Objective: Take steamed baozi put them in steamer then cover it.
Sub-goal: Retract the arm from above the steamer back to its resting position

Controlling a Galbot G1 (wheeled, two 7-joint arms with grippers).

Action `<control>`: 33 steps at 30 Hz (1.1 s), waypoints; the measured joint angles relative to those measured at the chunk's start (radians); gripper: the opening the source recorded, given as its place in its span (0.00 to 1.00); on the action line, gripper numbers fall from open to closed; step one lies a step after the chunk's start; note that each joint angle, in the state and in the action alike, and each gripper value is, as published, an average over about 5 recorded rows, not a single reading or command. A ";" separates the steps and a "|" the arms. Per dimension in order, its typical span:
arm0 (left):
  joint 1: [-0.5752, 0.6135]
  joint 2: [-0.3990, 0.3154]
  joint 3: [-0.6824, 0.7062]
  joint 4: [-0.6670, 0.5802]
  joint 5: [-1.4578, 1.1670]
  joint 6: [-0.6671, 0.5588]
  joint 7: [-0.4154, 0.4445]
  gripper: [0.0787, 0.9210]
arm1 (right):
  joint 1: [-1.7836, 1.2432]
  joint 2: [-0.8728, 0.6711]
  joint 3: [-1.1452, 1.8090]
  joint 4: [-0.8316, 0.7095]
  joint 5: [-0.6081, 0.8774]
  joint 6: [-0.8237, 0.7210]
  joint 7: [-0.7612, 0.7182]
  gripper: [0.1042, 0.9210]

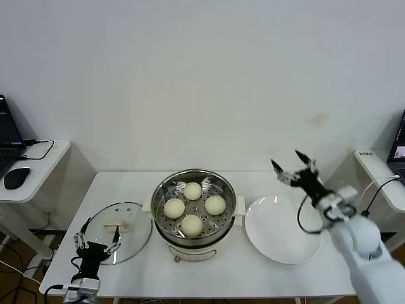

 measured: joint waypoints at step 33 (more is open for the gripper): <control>-0.205 0.136 0.078 0.322 0.858 0.055 -0.019 0.88 | -0.329 0.168 0.166 0.004 -0.028 0.117 0.019 0.88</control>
